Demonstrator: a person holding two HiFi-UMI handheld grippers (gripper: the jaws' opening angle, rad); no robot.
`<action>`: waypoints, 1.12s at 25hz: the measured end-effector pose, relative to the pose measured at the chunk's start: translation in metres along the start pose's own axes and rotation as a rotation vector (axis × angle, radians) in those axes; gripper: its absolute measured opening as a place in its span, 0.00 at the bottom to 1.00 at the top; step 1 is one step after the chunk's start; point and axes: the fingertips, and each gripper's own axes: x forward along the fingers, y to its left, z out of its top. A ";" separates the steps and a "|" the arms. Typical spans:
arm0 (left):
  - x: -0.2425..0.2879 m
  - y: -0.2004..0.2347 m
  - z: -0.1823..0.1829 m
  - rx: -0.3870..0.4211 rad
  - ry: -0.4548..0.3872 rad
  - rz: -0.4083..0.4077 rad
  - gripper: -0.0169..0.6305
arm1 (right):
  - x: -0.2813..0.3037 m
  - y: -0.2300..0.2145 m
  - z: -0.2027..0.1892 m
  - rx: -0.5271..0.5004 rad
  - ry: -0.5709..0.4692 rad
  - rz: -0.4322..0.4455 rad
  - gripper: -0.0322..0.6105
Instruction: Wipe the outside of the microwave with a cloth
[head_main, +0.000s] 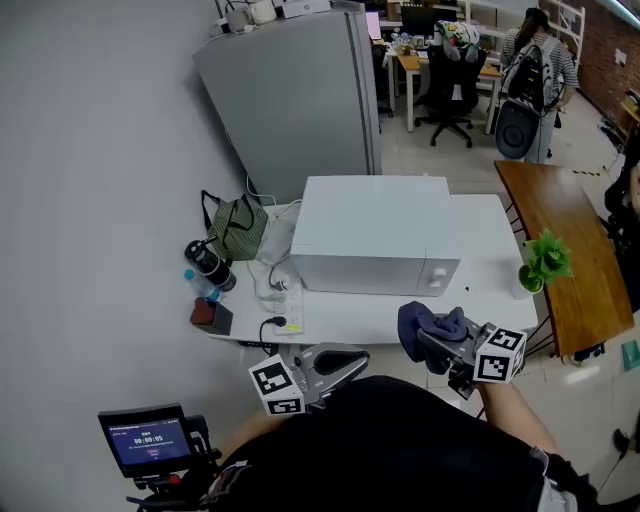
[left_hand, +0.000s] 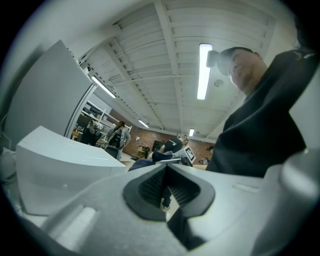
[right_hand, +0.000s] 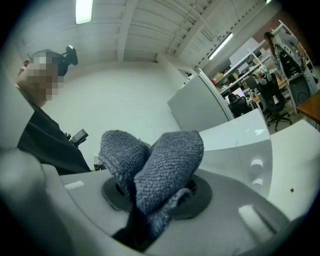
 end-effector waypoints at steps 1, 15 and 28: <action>-0.010 0.005 0.004 -0.004 -0.001 -0.021 0.03 | 0.007 0.006 0.001 -0.003 -0.007 -0.017 0.24; -0.117 0.037 0.002 -0.092 -0.033 -0.134 0.03 | 0.099 0.063 -0.027 0.004 0.013 -0.113 0.25; -0.152 0.038 0.025 -0.093 -0.070 -0.135 0.03 | 0.118 0.079 -0.011 -0.036 -0.009 -0.163 0.25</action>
